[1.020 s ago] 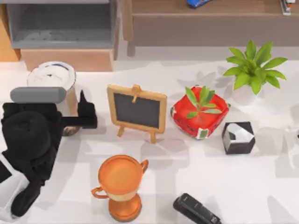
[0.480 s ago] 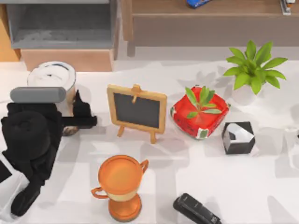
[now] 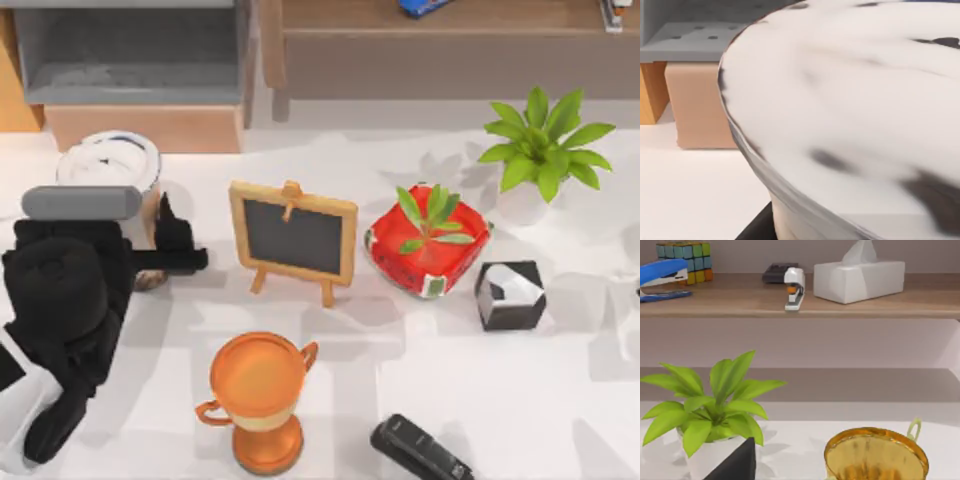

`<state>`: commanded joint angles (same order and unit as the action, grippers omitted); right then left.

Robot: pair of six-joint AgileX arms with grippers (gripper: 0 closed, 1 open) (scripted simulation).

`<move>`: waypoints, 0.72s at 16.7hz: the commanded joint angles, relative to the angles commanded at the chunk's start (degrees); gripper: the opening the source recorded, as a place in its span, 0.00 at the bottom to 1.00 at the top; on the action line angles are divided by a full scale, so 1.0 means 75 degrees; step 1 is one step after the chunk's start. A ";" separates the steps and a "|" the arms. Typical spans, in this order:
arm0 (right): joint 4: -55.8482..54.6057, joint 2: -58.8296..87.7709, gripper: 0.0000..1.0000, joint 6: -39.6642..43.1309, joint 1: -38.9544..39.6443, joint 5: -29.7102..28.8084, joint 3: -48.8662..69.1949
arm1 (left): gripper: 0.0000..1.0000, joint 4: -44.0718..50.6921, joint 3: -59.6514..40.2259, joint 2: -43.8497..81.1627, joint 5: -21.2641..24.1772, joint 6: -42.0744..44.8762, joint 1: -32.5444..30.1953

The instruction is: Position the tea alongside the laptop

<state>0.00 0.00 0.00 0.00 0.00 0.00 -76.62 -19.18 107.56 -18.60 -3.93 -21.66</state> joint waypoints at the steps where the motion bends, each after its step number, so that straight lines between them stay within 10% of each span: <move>1: 0.0000 0.0000 1.00 0.0000 0.0000 0.0000 0.0000 | 0.00 0.0000 0.0000 0.0000 0.0000 0.0000 0.0000; 12: 0.0000 0.0000 1.00 0.0000 0.0000 0.0000 0.0000 | 0.00 0.0392 -0.0011 -0.0381 -0.0007 0.0021 -0.0003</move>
<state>0.00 0.00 0.00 0.00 0.00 0.00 -73.68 -19.26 104.70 -18.65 -3.77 -21.69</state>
